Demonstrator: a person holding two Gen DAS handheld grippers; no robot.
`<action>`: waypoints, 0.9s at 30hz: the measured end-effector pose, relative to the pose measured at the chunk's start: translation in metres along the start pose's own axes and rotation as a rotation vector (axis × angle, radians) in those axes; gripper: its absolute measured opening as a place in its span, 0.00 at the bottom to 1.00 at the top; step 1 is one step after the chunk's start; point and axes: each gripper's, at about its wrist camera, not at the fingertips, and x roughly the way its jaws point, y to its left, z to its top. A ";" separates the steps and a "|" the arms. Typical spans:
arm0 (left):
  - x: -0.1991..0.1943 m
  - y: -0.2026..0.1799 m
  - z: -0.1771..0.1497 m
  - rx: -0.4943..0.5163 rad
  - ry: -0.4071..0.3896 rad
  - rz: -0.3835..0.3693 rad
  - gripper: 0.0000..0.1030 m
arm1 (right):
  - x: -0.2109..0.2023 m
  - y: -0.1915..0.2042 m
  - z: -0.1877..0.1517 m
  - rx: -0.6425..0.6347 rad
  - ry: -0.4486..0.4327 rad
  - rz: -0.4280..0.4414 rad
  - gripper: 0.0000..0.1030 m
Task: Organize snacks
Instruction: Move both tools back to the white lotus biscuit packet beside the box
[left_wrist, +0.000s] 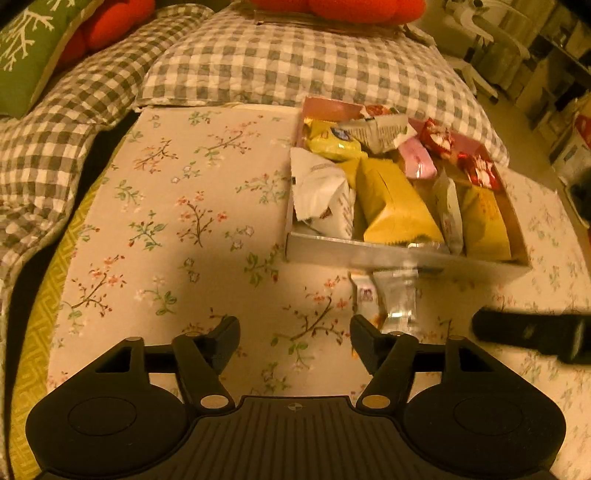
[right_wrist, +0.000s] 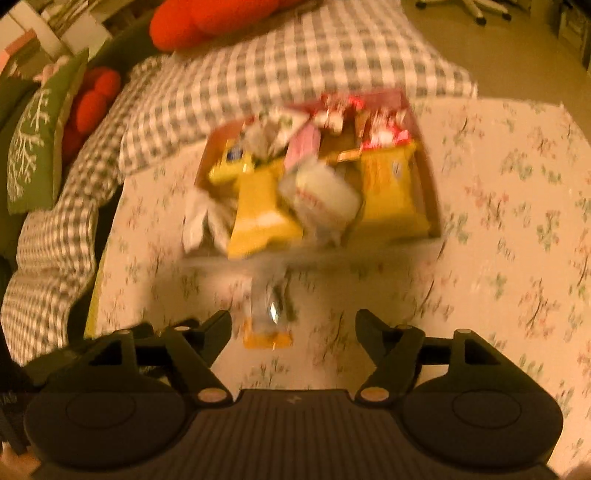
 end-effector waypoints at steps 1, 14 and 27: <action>-0.002 -0.001 -0.002 0.002 -0.004 -0.014 0.69 | 0.002 0.002 -0.003 -0.008 0.010 -0.006 0.72; 0.014 0.008 -0.008 -0.028 0.023 0.023 0.85 | 0.014 -0.002 -0.007 -0.015 -0.080 -0.042 0.76; 0.027 0.022 -0.012 -0.041 0.053 0.063 0.85 | 0.051 0.017 -0.005 -0.093 -0.100 -0.045 0.65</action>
